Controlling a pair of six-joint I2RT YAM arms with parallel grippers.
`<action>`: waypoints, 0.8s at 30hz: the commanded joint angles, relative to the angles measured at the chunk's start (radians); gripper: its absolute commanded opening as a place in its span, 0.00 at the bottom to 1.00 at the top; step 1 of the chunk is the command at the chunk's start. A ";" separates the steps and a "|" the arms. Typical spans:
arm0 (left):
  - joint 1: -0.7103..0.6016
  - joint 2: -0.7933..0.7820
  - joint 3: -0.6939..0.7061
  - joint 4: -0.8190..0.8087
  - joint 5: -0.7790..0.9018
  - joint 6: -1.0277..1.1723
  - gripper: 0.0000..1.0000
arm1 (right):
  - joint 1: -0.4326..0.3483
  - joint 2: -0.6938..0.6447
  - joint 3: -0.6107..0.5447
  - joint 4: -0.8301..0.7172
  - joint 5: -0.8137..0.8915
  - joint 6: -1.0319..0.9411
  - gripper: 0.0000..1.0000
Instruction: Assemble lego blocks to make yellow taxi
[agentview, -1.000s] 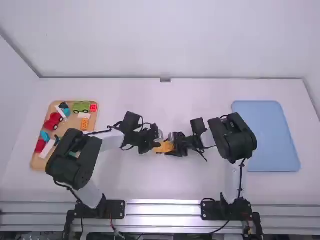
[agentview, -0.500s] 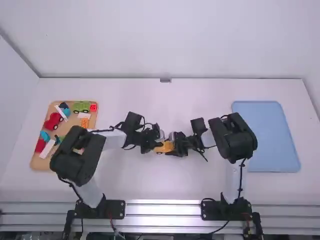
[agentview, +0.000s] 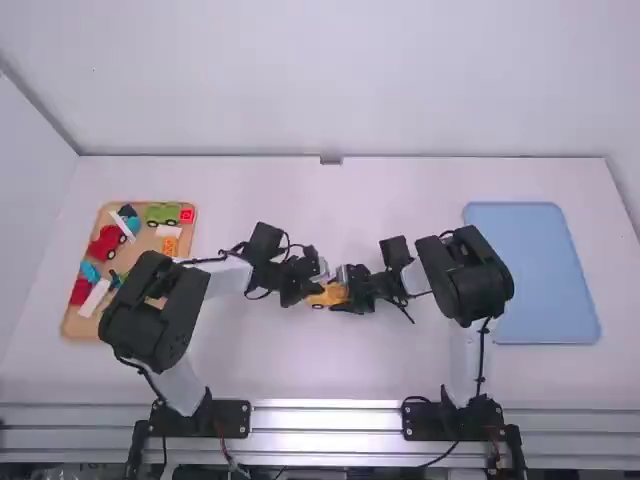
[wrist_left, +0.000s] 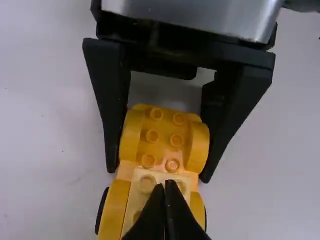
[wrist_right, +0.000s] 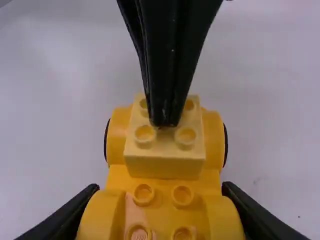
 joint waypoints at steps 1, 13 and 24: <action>0.001 0.069 -0.062 0.023 -0.157 -0.044 0.02 | -0.004 0.010 -0.008 -0.003 0.045 -0.012 0.58; -0.002 -0.006 0.026 0.054 -0.115 -0.037 0.02 | -0.004 0.010 0.021 -0.007 0.048 0.032 0.58; 0.010 -0.254 0.060 0.031 -0.301 -0.050 0.99 | -0.005 0.010 0.026 -0.004 0.087 0.029 0.58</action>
